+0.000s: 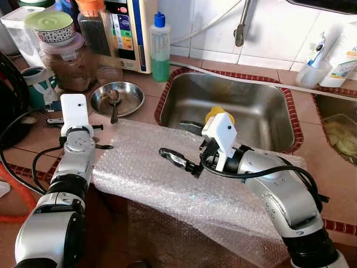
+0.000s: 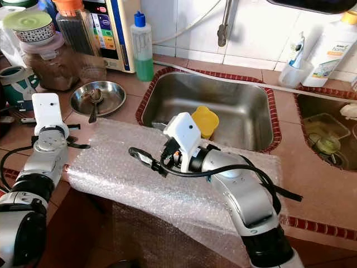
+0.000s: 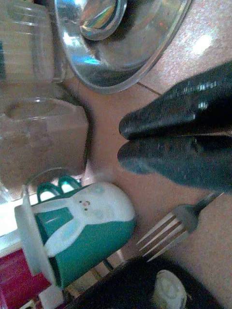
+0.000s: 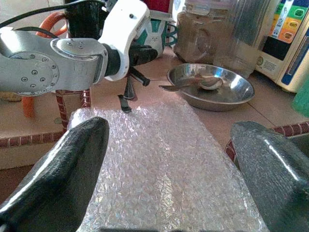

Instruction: Kitchen organization

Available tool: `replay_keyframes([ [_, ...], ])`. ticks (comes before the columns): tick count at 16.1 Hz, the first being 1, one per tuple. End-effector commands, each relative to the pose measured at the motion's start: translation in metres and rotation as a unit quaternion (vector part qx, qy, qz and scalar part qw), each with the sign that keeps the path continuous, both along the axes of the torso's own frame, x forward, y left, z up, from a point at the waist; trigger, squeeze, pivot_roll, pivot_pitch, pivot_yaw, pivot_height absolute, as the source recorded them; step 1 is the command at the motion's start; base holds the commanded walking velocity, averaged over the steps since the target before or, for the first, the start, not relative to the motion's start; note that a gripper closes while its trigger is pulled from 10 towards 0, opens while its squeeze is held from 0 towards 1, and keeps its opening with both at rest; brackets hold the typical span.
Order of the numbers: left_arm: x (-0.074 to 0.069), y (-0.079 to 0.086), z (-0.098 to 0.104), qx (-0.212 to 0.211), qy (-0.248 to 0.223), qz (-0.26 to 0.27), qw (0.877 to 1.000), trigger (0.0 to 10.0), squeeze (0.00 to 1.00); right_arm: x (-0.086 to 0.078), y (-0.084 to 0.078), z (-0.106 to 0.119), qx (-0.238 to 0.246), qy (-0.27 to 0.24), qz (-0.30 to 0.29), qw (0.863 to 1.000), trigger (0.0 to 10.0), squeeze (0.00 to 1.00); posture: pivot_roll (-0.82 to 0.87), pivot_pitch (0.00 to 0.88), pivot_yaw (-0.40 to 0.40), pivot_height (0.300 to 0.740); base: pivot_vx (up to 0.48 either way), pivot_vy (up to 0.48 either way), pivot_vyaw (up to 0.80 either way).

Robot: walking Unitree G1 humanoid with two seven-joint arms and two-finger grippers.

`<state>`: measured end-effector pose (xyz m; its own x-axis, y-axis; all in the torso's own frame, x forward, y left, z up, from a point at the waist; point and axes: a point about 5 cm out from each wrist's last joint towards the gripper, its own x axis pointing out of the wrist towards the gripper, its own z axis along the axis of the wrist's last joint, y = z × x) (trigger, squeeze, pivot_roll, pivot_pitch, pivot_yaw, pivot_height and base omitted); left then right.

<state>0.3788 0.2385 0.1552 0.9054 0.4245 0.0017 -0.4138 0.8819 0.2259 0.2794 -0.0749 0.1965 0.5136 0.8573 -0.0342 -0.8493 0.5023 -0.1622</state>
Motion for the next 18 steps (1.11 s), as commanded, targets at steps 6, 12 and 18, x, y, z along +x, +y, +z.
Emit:
replay_keyframes([
  [6,-0.002,0.017,0.006,-0.030,0.022,0.124,0.992,10.0,1.00,-0.001,-0.001,0.000,-0.002,-0.005,-0.003,1.000,10.0,0.00,0.02,0.100,0.019,0.740,0.000,0.000,0.00],
  [12,-0.001,0.013,-0.009,-0.059,0.089,0.116,0.988,10.0,1.00,0.000,-0.001,0.000,-0.003,-0.006,-0.004,1.000,10.0,0.00,0.02,0.097,0.021,0.740,0.000,0.000,0.00],
  [18,-0.001,0.003,-0.023,-0.082,0.137,0.079,0.984,10.0,1.00,0.000,-0.003,0.001,-0.004,-0.007,-0.005,1.000,10.0,0.00,0.01,0.096,0.021,0.740,0.000,0.000,0.00],
])
